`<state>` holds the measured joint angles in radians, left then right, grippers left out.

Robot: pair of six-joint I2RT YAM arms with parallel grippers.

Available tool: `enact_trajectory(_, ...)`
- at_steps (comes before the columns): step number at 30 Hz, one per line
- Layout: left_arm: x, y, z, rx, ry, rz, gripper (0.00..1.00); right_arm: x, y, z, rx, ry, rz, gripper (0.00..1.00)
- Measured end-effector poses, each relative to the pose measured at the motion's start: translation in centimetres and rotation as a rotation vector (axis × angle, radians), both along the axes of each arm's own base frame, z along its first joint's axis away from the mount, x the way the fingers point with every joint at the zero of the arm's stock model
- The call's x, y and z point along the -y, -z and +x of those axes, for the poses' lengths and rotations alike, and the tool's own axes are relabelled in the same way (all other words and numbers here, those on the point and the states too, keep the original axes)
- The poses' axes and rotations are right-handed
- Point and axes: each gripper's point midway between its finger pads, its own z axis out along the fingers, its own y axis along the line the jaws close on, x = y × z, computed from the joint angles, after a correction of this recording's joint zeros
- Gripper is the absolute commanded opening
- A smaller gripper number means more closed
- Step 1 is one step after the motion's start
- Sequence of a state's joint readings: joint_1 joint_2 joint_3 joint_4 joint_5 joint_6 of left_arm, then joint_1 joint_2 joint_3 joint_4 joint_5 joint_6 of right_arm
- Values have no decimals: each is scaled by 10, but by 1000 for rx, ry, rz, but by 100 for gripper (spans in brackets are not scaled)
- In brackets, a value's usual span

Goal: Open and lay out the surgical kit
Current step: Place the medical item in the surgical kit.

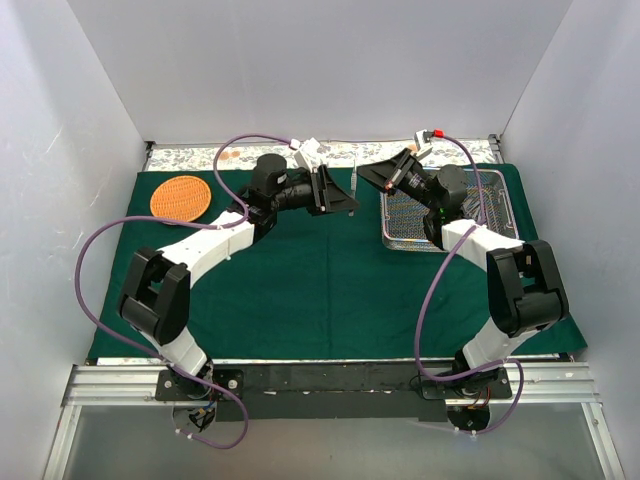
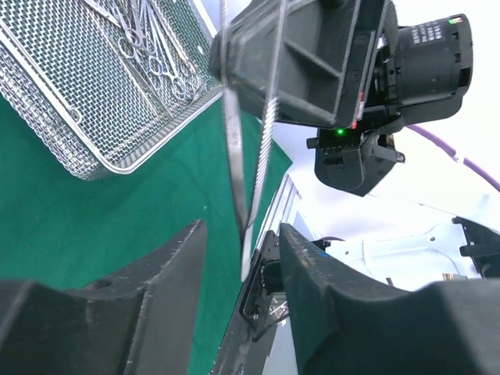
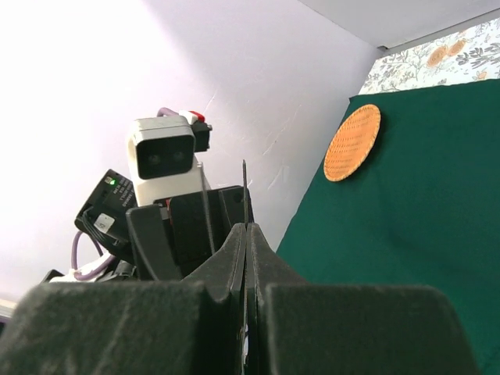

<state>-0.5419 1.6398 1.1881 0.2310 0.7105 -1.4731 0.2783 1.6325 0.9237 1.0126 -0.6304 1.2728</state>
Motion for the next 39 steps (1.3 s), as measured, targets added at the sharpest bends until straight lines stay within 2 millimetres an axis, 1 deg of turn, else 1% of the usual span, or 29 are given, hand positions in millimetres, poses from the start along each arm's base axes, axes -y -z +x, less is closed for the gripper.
enact_trajectory(1,1,1,0,-2,5,0,34,0,-1,0,2,1,4,1)
enact_trajectory(2,2,3,0,-5,7,2,23,0,-1,0,3,1,4,1)
enact_trajectory(4,3,6,-1,-12,12,5,14,-2,1,0,-2,-2,5,1)
enact_trajectory(5,4,8,-1,-14,15,7,5,-2,1,0,-3,-3,5,1)
enact_trajectory(8,4,8,-1,-10,18,7,0,-2,3,1,-7,-3,3,1)
enact_trajectory(9,4,8,-1,-9,18,6,0,-2,3,1,-6,-3,3,1)
enact_trajectory(11,4,9,-1,-7,19,11,0,-2,3,1,-2,-4,2,19)
enact_trajectory(12,3,10,-1,-3,18,15,0,-3,3,1,-3,-4,2,27)
enact_trajectory(13,3,11,0,3,16,22,0,-3,4,1,4,-4,-3,40)
enact_trajectory(15,1,16,1,18,7,43,0,-2,7,2,9,-2,-15,52)
enact_trajectory(16,0,17,2,27,3,54,0,0,11,4,9,3,-23,62)
enact_trajectory(18,-5,20,1,46,-12,82,0,5,20,6,3,12,-42,70)
enact_trajectory(19,-10,24,2,48,-27,101,0,9,25,7,-1,15,-52,76)
enact_trajectory(20,-15,26,4,49,-42,118,0,13,31,7,1,17,-71,79)
enact_trajectory(22,-32,38,12,41,-100,176,0,23,44,11,-7,31,-117,84)
enact_trajectory(24,-55,50,27,34,-180,247,0,35,59,16,-12,63,-187,88)
enact_trajectory(25,-69,60,36,29,-232,299,0,41,68,18,-27,81,-232,89)
enact_trajectory(28,-107,86,54,14,-357,450,0,64,97,25,-94,170,-419,91)
enact_trajectory(31,-139,114,62,-27,-434,618,0,84,111,27,-132,245,-621,93)
enact_trajectory(33,-155,131,72,-56,-462,712,0,96,117,23,-145,280,-728,93)
enact_trajectory(35,-172,151,83,-88,-491,810,0,111,127,12,-164,310,-850,93)
enact_trajectory(39,-206,186,97,-159,-523,983,0,132,140,-5,-189,330,-1004,93)
